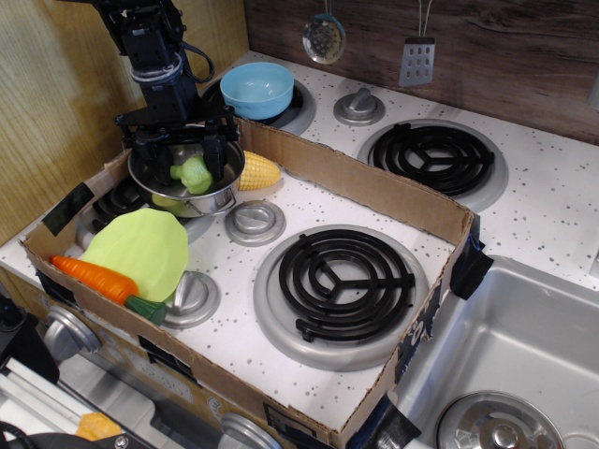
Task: Take broccoli out of pan
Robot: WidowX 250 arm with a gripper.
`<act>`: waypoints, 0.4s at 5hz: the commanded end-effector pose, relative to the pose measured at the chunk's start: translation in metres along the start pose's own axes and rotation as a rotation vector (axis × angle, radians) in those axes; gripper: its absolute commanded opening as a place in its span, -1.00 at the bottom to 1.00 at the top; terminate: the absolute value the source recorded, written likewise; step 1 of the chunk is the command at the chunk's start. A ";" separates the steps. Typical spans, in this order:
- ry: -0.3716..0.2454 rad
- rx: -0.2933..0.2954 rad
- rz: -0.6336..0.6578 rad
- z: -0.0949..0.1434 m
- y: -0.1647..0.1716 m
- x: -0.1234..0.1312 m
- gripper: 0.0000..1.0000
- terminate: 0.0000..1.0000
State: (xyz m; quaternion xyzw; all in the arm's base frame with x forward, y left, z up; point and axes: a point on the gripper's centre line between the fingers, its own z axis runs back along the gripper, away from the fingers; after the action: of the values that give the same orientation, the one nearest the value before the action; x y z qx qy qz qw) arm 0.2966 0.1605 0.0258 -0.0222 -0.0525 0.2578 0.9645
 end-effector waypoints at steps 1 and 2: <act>-0.028 0.007 0.001 0.018 0.003 0.005 -1.00 -1.00; -0.040 0.035 -0.006 0.040 0.001 0.010 -1.00 -1.00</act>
State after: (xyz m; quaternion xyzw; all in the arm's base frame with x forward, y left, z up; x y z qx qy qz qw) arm 0.2935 0.1610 0.0400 -0.0101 -0.0251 0.2568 0.9661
